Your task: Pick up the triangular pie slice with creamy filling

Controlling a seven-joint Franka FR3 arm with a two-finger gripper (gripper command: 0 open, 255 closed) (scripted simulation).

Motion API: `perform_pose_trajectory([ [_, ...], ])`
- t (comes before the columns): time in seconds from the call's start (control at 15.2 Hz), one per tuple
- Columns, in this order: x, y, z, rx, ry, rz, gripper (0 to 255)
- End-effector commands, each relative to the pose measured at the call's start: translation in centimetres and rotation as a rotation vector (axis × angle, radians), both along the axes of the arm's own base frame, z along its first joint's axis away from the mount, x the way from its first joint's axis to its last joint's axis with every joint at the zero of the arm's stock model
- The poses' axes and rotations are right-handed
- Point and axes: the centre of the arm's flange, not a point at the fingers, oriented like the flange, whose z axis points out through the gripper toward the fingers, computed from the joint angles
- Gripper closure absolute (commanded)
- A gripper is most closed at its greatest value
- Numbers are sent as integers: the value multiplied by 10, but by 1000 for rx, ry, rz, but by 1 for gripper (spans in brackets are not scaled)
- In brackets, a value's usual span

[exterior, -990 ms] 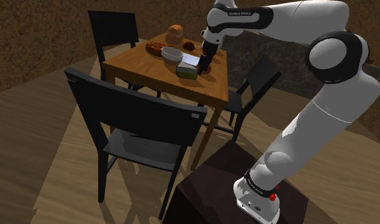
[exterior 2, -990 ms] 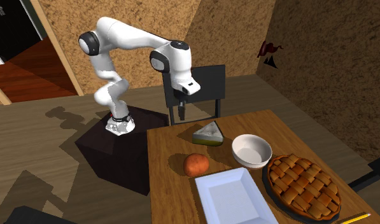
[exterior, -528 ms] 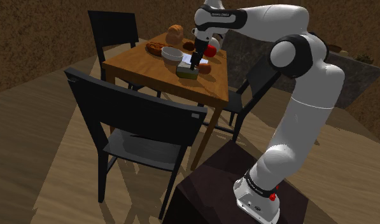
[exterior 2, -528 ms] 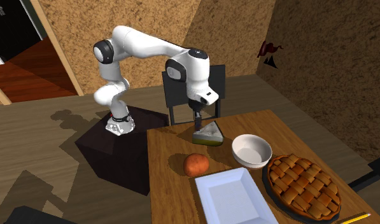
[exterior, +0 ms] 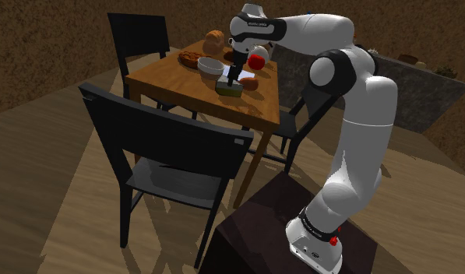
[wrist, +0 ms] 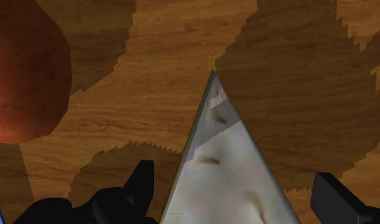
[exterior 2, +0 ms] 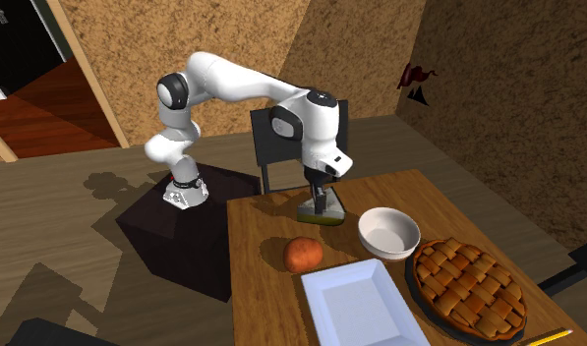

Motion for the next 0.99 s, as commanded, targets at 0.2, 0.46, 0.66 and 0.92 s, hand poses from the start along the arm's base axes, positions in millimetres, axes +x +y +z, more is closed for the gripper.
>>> perform_pose_trajectory([
  [0.2, 0, 0, -18, 0, -1, 0, 0],
  [0.46, 0, 0, -18, 0, -1, 0, 255],
  [0.66, 0, 0, -18, 0, -1, 0, 255],
  [0.92, 0, 0, -13, 0, -1, 0, 255],
])
